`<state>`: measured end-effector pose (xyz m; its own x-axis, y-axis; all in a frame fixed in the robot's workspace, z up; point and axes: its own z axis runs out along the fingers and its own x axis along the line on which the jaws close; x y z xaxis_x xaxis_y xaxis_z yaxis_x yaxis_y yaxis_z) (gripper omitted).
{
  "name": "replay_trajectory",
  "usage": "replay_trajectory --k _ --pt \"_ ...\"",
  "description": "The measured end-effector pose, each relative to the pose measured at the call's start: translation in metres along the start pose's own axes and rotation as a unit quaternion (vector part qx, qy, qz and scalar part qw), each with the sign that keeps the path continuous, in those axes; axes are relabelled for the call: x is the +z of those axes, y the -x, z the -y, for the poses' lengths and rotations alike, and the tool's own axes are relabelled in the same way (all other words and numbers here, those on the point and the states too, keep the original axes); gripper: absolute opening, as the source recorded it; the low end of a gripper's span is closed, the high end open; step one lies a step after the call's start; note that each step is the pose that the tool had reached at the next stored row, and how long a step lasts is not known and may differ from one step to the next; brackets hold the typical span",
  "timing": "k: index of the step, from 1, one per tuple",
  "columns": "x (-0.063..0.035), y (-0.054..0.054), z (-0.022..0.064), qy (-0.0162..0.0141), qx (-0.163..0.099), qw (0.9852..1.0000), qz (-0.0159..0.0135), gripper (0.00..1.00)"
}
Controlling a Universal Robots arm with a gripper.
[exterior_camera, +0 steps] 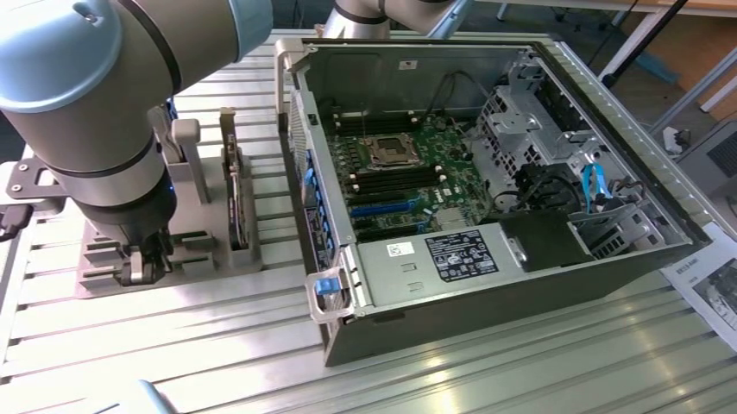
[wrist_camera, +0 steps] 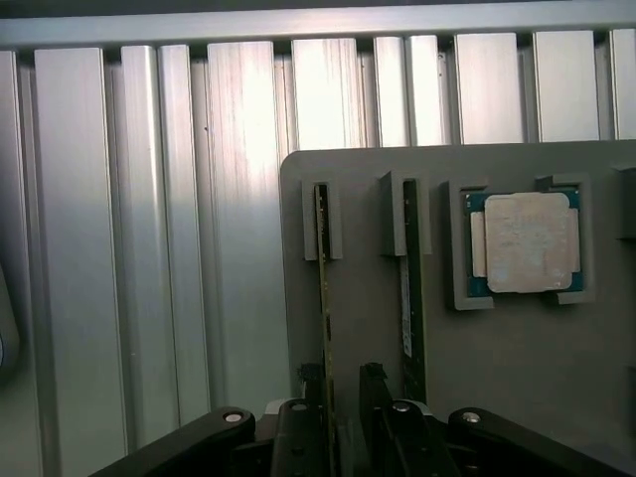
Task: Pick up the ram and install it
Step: 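Pick up the ram and move it above insertion slot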
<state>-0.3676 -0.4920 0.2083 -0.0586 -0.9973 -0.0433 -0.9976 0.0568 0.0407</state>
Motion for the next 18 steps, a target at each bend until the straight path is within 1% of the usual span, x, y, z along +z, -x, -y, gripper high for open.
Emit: replay_trajectory --k 11,12,14,18 --pt "-0.0003 0.0 0.0 0.0 0.0 1.0 0.0 0.29" --pt "-0.0002 0.0 0.0 0.0 0.0 1.0 0.0 0.27" --pt "-0.0003 0.0 0.0 0.0 0.0 1.0 -0.0001 0.14" --pt "-0.0003 0.0 0.0 0.0 0.0 1.0 0.0 0.12"
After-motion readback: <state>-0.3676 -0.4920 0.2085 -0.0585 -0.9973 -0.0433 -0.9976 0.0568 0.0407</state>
